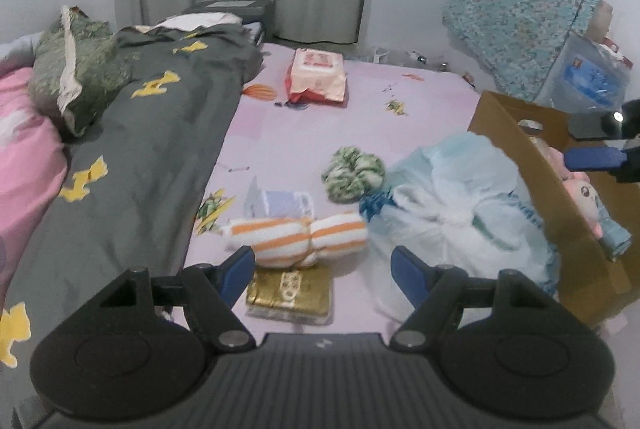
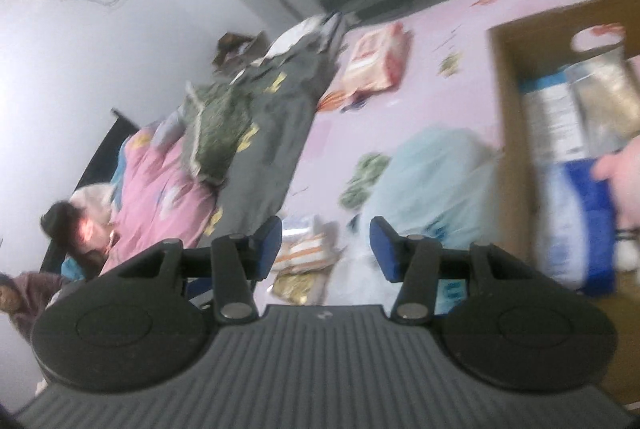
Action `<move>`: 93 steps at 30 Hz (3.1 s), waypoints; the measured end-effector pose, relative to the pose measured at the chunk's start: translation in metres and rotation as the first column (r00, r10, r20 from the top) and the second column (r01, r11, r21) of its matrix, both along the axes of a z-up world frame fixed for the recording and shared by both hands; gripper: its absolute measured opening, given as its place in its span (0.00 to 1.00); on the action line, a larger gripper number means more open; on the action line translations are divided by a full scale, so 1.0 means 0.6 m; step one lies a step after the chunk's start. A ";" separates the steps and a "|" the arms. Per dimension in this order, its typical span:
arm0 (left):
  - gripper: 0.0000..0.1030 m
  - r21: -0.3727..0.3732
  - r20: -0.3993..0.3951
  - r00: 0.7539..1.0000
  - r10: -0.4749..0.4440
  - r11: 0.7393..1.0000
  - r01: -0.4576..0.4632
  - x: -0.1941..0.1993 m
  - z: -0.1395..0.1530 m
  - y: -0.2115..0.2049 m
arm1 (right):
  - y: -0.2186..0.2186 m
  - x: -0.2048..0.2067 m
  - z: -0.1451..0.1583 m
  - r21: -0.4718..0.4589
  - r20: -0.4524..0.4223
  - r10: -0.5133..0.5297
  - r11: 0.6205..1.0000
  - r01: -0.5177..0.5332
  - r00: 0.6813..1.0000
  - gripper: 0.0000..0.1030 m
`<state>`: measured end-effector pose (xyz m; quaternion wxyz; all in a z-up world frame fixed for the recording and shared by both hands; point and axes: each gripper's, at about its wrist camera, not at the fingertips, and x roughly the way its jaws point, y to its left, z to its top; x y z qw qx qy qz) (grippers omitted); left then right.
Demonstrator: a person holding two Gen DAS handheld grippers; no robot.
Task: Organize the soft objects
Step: 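Move the right gripper to the orange-and-white striped towel roll and grasp it, then carry the striped towel roll with the right gripper into the box and release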
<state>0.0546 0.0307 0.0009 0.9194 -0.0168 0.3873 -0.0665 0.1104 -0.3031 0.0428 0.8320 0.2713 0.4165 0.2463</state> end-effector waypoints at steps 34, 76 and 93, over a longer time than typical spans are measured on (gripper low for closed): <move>0.48 -0.374 -0.101 0.995 -0.001 0.927 -0.037 0.082 -0.153 0.093 | 0.354 0.271 -0.212 -0.159 -0.361 0.351 0.890 -0.428 0.864 0.54; 0.59 -0.280 -0.078 0.993 -0.085 0.958 0.060 0.032 -0.085 0.052 | 0.293 0.131 -0.188 0.014 -0.291 0.376 0.921 -0.389 0.880 0.39; 0.62 -0.144 0.131 0.878 -0.459 0.868 0.475 0.015 0.067 -0.214 | -0.012 0.011 -0.042 0.118 -0.051 0.120 0.986 -0.114 0.991 0.39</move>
